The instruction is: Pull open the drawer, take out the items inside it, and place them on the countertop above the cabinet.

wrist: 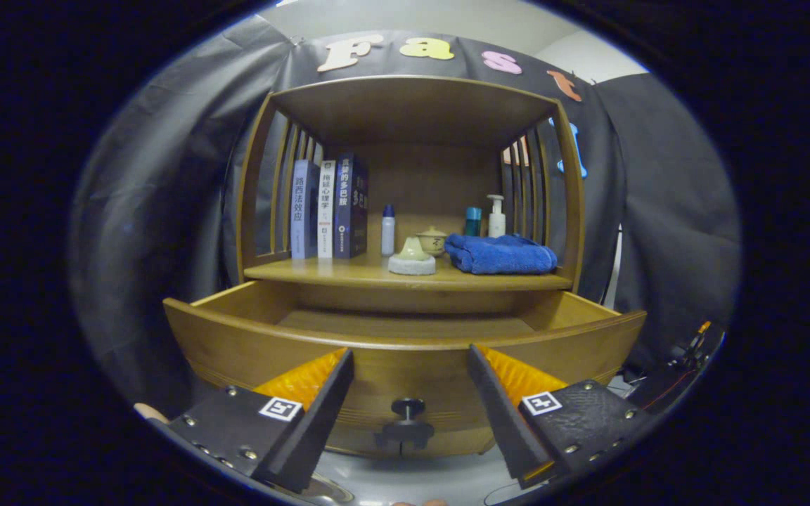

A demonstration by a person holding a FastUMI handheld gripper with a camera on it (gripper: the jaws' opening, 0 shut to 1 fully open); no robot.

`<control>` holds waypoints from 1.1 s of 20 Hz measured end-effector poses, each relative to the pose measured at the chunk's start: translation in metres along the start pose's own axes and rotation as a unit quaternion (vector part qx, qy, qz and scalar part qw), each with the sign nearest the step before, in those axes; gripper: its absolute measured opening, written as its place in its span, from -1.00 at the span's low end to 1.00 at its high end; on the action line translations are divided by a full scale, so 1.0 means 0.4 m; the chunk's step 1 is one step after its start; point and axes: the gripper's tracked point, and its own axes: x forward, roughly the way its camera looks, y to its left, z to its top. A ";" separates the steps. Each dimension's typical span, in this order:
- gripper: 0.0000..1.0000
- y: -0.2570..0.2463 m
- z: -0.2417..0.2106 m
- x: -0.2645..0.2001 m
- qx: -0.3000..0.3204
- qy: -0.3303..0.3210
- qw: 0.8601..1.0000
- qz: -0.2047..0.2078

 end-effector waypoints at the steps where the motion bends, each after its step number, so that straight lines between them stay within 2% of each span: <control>1: 0.95 0.003 -0.005 0.043 -0.001 0.005 1.000 -0.003; 14: 0.97 0.032 0.013 0.245 0.007 -0.007 1.000 -0.016; 22: 0.97 0.034 0.017 0.302 0.001 -0.008 1.000 -0.016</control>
